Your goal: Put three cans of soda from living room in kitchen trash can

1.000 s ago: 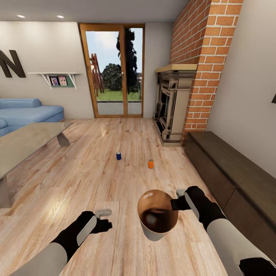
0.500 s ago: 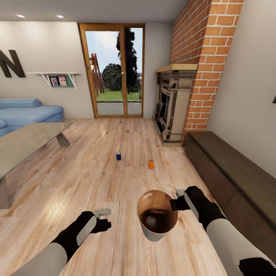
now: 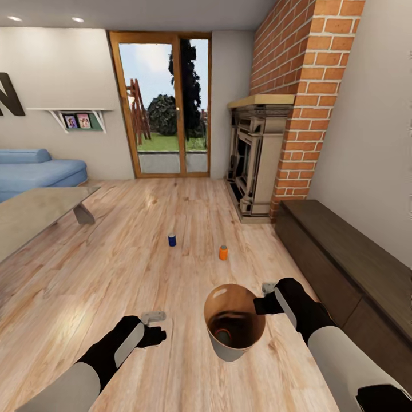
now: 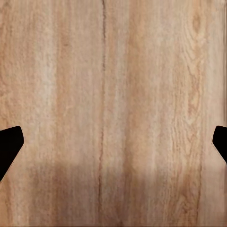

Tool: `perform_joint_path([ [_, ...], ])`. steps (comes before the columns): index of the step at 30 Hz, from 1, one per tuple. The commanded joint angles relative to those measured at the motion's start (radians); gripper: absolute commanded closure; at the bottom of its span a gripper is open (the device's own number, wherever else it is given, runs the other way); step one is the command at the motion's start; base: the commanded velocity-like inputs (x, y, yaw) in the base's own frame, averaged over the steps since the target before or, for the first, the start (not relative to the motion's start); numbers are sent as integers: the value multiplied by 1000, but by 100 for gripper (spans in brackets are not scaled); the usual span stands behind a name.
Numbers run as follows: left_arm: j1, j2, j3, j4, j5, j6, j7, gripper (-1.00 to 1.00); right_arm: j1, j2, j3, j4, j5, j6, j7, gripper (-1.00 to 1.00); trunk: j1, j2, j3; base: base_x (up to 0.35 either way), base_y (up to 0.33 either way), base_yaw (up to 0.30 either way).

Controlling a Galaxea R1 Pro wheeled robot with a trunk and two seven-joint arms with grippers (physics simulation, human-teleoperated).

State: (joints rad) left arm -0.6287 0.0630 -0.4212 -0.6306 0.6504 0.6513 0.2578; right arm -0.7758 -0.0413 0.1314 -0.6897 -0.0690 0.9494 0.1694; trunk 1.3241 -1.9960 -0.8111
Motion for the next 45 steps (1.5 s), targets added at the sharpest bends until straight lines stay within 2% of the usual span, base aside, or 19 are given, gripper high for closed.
perform_joint_path([
  [1,0,0,0,0,0,0,0,-100,0,0,-1,0,-17,1,5,100,0,0,0,343,0,-213],
  [24,0,0,-2,0,1,-3,-8,-100,0,1,0,-2,-17,3,5,100,0,0,2,345,0,-266],
  [45,0,0,-3,0,2,-9,-9,-100,0,3,1,-5,-17,3,5,100,0,0,3,345,0,-25],
])
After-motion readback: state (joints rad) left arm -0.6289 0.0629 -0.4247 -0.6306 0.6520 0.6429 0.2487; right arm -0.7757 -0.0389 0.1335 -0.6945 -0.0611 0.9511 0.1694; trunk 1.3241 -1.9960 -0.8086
